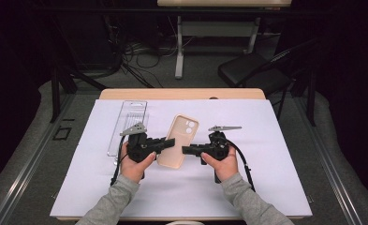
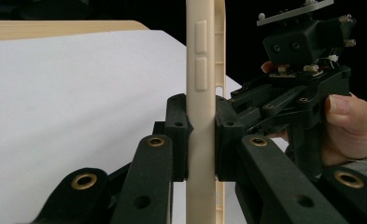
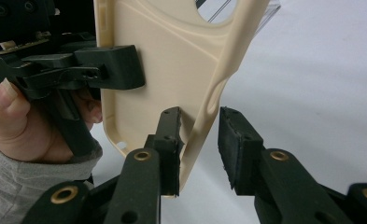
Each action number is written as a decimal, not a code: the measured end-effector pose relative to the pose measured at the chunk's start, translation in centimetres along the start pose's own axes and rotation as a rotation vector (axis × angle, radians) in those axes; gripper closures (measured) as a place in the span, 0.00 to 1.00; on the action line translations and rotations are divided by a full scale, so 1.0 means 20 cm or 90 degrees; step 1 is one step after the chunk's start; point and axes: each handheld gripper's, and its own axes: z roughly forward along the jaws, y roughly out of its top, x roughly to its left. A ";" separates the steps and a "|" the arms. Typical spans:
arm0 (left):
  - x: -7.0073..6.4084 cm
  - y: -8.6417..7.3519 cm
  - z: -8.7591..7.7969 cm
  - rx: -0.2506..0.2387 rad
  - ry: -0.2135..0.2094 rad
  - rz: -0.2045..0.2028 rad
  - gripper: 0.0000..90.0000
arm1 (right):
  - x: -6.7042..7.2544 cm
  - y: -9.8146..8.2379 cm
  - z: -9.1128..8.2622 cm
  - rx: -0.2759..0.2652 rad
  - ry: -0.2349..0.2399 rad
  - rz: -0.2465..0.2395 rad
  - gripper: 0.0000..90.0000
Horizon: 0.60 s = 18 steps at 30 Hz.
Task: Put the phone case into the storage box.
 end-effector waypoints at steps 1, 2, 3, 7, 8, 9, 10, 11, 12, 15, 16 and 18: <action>0.00 0.00 0.00 0.001 0.000 0.001 0.89 | 0.00 0.00 0.00 0.000 0.000 0.000 0.78; 0.00 0.00 0.00 0.000 0.002 0.002 0.89 | 0.00 0.00 0.00 0.000 0.000 -0.001 0.79; 0.00 0.00 0.00 0.000 0.003 0.003 0.89 | 0.00 0.00 0.00 0.001 -0.001 -0.001 0.79; 0.00 0.00 0.00 -0.005 0.003 0.005 0.89 | -0.01 0.00 0.00 0.004 -0.001 0.004 0.82; 0.00 0.00 0.00 -0.005 0.002 0.006 0.89 | -0.01 0.00 0.00 0.005 0.002 0.005 0.82; 0.00 0.00 0.00 -0.003 0.002 0.006 0.89 | -0.01 0.00 0.00 0.005 0.003 0.004 0.83; 0.00 0.00 0.00 -0.003 0.004 0.007 0.89 | -0.01 0.00 0.00 0.011 0.004 0.005 0.84; 0.00 0.00 0.00 -0.003 0.003 0.007 0.89 | -0.01 0.00 0.00 0.010 0.005 0.006 0.85; 0.00 0.00 0.00 -0.003 0.002 0.007 0.89 | -0.01 -0.01 0.00 0.010 0.006 0.009 0.85; 0.00 0.00 0.00 -0.003 0.002 0.007 0.89 | -0.02 -0.01 0.01 0.007 0.009 0.015 0.85; 0.00 0.00 0.00 -0.002 0.002 0.007 0.89 | -0.02 -0.01 0.01 0.007 0.011 0.017 0.84; 0.00 0.00 0.00 -0.001 0.002 0.007 0.89 | -0.02 -0.01 0.00 0.007 0.011 0.019 0.84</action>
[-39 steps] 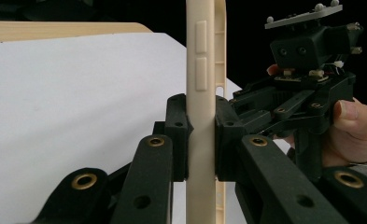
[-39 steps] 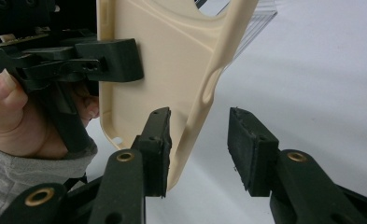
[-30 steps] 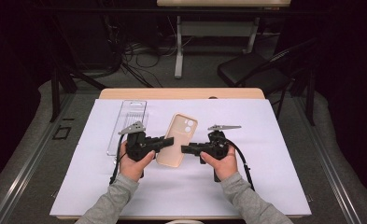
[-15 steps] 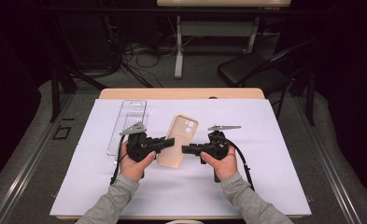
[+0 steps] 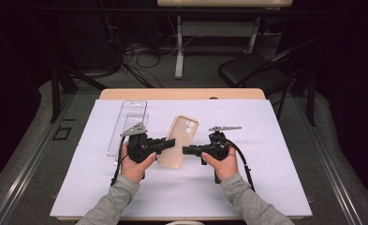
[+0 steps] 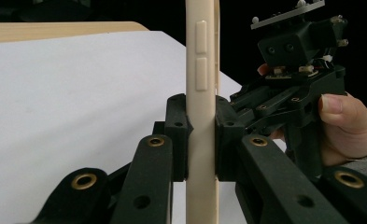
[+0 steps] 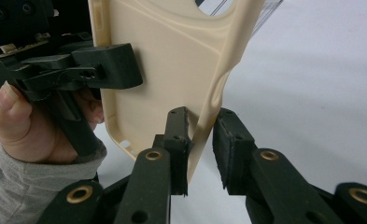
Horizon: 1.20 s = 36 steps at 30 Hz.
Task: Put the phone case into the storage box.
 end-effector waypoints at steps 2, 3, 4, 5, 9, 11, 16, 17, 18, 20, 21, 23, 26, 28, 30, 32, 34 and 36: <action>0.00 0.00 0.00 -0.001 0.000 -0.001 0.89 | 0.00 0.00 0.00 0.002 -0.001 0.002 0.85; 0.00 0.00 0.00 -0.001 0.000 -0.002 0.89 | 0.00 0.00 0.00 0.003 0.001 0.004 0.85; 0.00 0.00 0.00 -0.003 0.001 -0.002 0.89 | 0.00 0.00 0.00 0.002 0.001 0.005 0.86; 0.00 0.00 0.00 -0.003 0.000 -0.002 0.89 | 0.00 0.00 0.00 0.004 0.002 0.006 0.86; 0.00 0.00 0.00 -0.002 0.002 -0.002 0.89 | 0.00 0.00 0.00 0.007 0.001 0.008 0.87; 0.01 0.00 0.00 -0.002 0.004 -0.002 0.89 | 0.00 0.00 0.00 0.007 0.000 0.009 0.88; 0.01 0.00 0.00 0.000 0.006 -0.001 0.89 | 0.00 0.00 0.00 0.005 -0.002 0.019 0.89; 0.01 0.00 0.00 -0.001 0.006 -0.002 0.89 | 0.00 0.00 0.00 0.006 -0.001 0.019 0.89; 0.01 0.00 0.00 -0.001 0.006 -0.001 0.89 | 0.00 0.00 0.00 0.001 0.001 0.024 0.90; 0.01 -0.01 0.00 -0.001 0.006 -0.002 0.89 | -0.01 0.00 -0.01 0.001 0.006 0.025 0.90; 0.01 -0.01 0.00 0.000 0.005 -0.002 0.89 | -0.01 0.00 -0.01 0.001 0.006 0.024 0.90; 0.01 -0.01 0.00 0.000 0.005 -0.001 0.89 | -0.01 0.00 -0.01 0.000 0.006 0.023 0.91; 0.01 -0.01 0.00 -0.001 0.006 0.000 0.89 | -0.01 -0.01 -0.01 -0.003 0.008 0.024 0.91; 0.01 -0.01 0.01 0.000 0.006 -0.001 0.89 | -0.02 -0.01 -0.01 -0.004 0.009 0.028 0.91; 0.01 -0.01 0.01 0.001 0.007 -0.001 0.89 | -0.02 -0.01 -0.01 -0.003 0.009 0.031 0.91; 0.01 -0.01 0.01 0.001 0.007 0.000 0.89 | -0.02 -0.01 -0.01 -0.003 0.009 0.033 0.91; 0.01 -0.01 0.01 0.001 0.008 -0.001 0.89 | -0.02 -0.01 -0.01 -0.003 0.010 0.035 0.91; 0.01 -0.01 0.01 0.001 0.008 -0.001 0.89 | -0.02 -0.01 -0.01 -0.003 0.011 0.037 0.91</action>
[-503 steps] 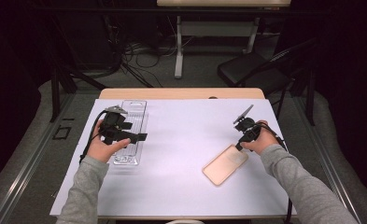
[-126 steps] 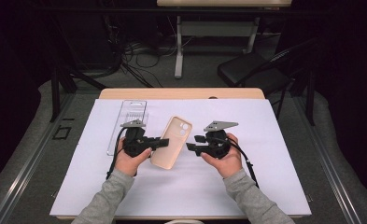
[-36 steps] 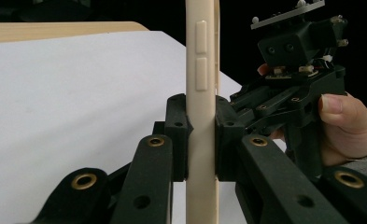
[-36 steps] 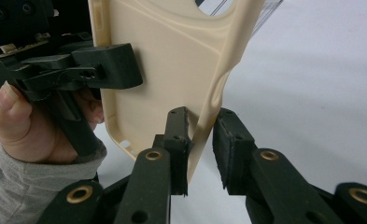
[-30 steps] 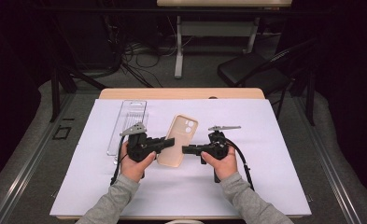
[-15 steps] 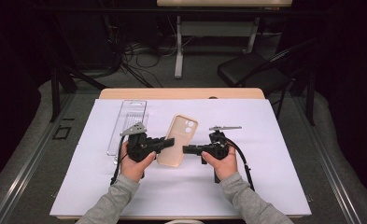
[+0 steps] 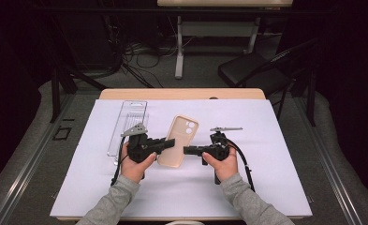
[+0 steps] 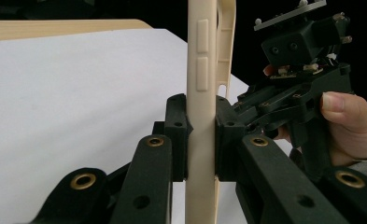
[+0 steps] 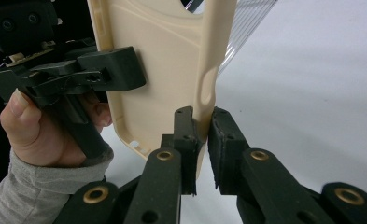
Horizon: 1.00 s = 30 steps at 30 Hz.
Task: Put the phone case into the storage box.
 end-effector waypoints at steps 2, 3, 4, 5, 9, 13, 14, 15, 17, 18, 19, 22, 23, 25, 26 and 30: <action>0.00 0.00 0.00 -0.001 0.000 0.000 0.89 | 0.00 0.00 0.00 -0.001 0.002 0.003 0.91; 0.00 0.00 0.00 -0.001 0.000 -0.001 0.89 | 0.00 0.00 0.00 -0.002 0.003 0.005 0.92; 0.00 0.00 0.00 0.000 0.000 -0.001 0.89 | 0.00 0.00 0.00 -0.001 0.004 0.005 0.92; 0.00 0.00 0.00 0.000 0.001 -0.001 0.89 | 0.00 0.00 0.00 -0.002 0.004 0.004 0.92; 0.00 0.00 0.00 -0.002 0.001 -0.002 0.89 | 0.00 0.00 0.00 -0.004 0.005 0.009 0.92; 0.00 0.00 0.00 -0.004 0.001 -0.002 0.88 | -0.01 0.00 0.00 0.000 0.010 0.011 0.92; 0.00 0.00 0.00 -0.005 0.004 -0.001 0.88 | -0.01 0.00 0.00 0.000 0.011 0.012 0.92; 0.00 0.00 0.00 -0.004 0.006 0.001 0.88 | -0.01 0.00 0.00 -0.002 0.012 0.014 0.92; 0.00 0.00 0.00 -0.005 0.006 0.003 0.88 | -0.01 0.00 0.00 -0.002 0.014 0.016 0.92; 0.00 0.00 0.00 -0.006 0.006 0.003 0.88 | -0.01 0.00 0.00 -0.002 0.014 0.018 0.92; 0.00 0.00 0.00 -0.006 0.007 0.002 0.88 | -0.01 0.00 0.00 -0.002 0.016 0.018 0.92; 0.00 0.00 0.00 -0.007 0.005 0.000 0.88 | -0.01 0.00 0.00 -0.003 0.018 0.019 0.92; 0.00 0.00 0.00 -0.007 0.006 0.000 0.87 | -0.01 0.00 0.00 -0.003 0.018 0.019 0.92; 0.00 0.00 0.00 -0.006 0.004 -0.002 0.86 | -0.01 0.00 0.00 -0.003 0.019 0.019 0.92; 0.00 0.00 0.00 -0.006 0.004 -0.001 0.85 | -0.01 0.00 0.00 -0.003 0.019 0.020 0.92; 0.00 0.00 0.00 -0.006 0.005 0.001 0.82 | -0.01 0.00 0.00 -0.005 0.020 0.021 0.92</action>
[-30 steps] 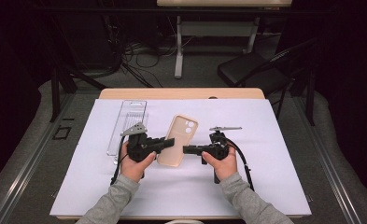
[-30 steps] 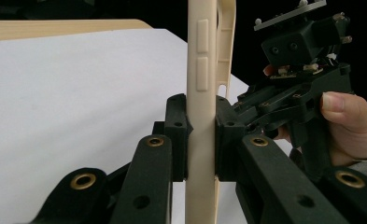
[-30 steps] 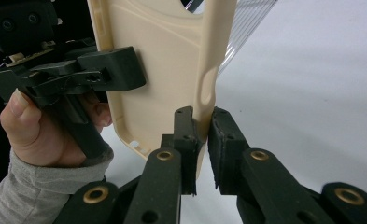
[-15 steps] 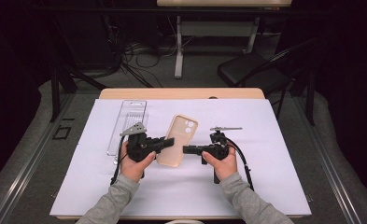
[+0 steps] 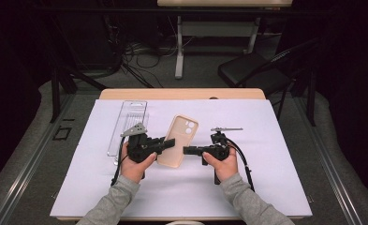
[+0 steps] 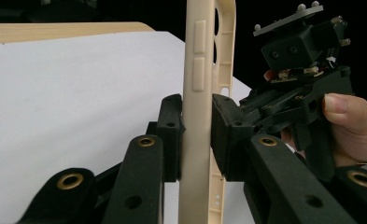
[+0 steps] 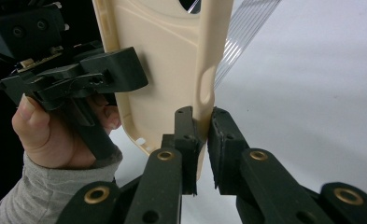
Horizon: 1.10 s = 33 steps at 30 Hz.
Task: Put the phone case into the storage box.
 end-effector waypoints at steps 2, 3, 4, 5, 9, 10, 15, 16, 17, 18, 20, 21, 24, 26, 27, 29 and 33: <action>0.00 0.00 0.00 0.000 -0.005 -0.002 0.79 | 0.00 0.00 0.00 0.001 0.000 0.000 0.92; 0.00 0.00 0.00 0.000 -0.006 -0.003 0.78 | 0.00 0.00 0.00 0.002 0.001 0.000 0.92; 0.00 0.00 0.00 -0.001 -0.008 -0.003 0.75 | 0.00 0.00 0.00 0.003 0.000 0.000 0.92; 0.00 0.00 0.00 -0.001 -0.008 -0.002 0.73 | 0.00 0.00 0.00 0.003 0.000 0.000 0.92; 0.01 0.00 0.01 0.001 -0.004 -0.003 0.69 | 0.00 0.00 0.00 0.002 -0.002 -0.004 0.92; 0.01 0.00 0.01 0.000 -0.001 -0.001 0.67 | 0.00 0.00 0.00 0.003 -0.004 -0.003 0.92; 0.01 0.00 0.01 0.000 0.017 0.007 0.60 | 0.00 0.00 0.00 0.005 -0.014 -0.010 0.92; 0.01 0.00 0.01 0.000 0.019 0.006 0.59 | -0.01 0.00 0.00 0.005 -0.017 -0.012 0.92; 0.02 0.00 0.01 0.001 0.018 0.005 0.58 | -0.01 0.00 -0.01 0.005 -0.020 -0.009 0.92; 0.02 0.00 0.01 0.001 0.020 0.003 0.58 | -0.01 0.00 -0.01 0.004 -0.020 -0.010 0.92; 0.02 0.00 0.01 0.004 0.020 0.002 0.56 | -0.01 0.01 -0.01 0.005 -0.022 -0.010 0.92; 0.02 0.00 0.01 0.005 0.020 0.001 0.56 | -0.01 0.01 -0.01 0.004 -0.023 -0.009 0.92; 0.01 0.01 0.01 0.007 0.023 0.001 0.54 | -0.02 0.01 -0.01 0.009 -0.031 -0.014 0.92; 0.01 0.01 0.01 0.010 0.028 0.007 0.54 | -0.02 0.01 -0.02 0.007 -0.036 -0.015 0.92; 0.01 0.01 0.01 0.010 0.031 0.011 0.54 | -0.02 0.01 -0.02 0.007 -0.037 -0.021 0.92; 0.00 0.01 0.01 0.015 0.038 0.020 0.54 | -0.02 0.01 -0.02 0.004 -0.044 -0.023 0.92; 0.00 0.02 0.01 0.024 0.051 0.033 0.53 | -0.02 0.01 -0.03 0.004 -0.056 -0.028 0.92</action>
